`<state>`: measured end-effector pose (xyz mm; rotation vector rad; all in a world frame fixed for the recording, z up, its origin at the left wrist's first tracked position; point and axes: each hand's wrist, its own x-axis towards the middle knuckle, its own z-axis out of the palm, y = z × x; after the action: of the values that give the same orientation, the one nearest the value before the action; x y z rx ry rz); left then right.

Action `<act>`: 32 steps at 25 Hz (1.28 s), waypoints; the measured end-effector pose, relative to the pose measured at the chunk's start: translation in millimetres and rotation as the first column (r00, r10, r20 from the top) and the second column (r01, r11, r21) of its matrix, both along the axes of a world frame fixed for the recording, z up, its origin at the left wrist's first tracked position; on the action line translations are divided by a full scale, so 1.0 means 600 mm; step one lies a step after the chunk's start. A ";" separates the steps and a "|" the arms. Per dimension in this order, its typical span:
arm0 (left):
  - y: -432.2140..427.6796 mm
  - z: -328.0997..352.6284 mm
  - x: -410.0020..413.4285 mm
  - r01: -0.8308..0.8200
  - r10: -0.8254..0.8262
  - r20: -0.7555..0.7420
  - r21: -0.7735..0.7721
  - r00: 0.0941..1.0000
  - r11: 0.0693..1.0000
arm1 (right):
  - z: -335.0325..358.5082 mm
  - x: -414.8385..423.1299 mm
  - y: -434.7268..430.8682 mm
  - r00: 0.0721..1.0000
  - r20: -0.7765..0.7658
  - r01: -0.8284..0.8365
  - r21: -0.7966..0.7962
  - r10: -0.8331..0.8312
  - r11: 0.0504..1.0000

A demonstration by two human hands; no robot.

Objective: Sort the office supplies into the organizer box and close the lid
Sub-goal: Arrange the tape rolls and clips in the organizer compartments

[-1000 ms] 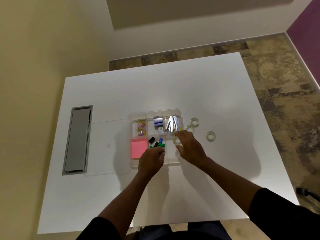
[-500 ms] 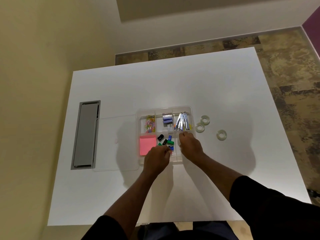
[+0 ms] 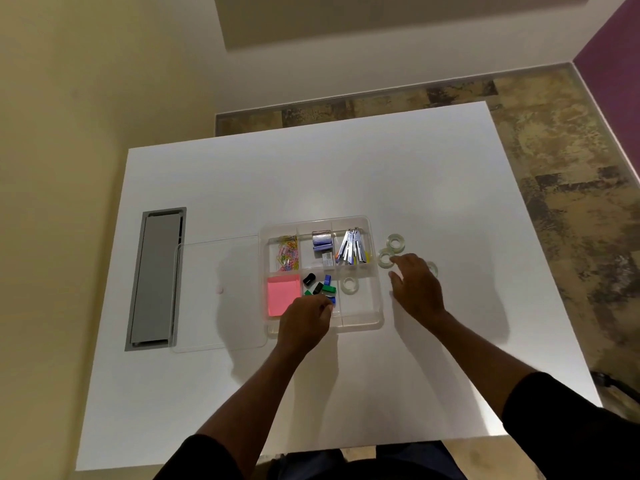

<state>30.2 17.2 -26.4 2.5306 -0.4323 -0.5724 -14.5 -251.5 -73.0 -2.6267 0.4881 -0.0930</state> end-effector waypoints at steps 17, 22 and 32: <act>-0.021 0.009 -0.012 0.017 -0.017 0.013 0.003 1.000 1.000 | -0.051 -0.063 -0.077 0.948 -0.286 -0.184 -0.146 0.136 0.972; -0.014 0.004 -0.020 0.008 -0.008 -0.017 -0.011 1.000 1.000 | -0.010 -0.037 -0.016 0.990 -0.095 -0.092 0.091 0.101 0.992; -0.004 0.006 -0.026 -0.036 0.035 -0.020 -0.034 0.999 0.999 | 0.007 0.029 0.085 0.869 -0.057 -0.494 -0.059 0.491 0.868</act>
<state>14.6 14.8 -22.6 2.4924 -0.3864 -0.5709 3.1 -200.4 -68.9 -2.7404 -0.1924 0.1094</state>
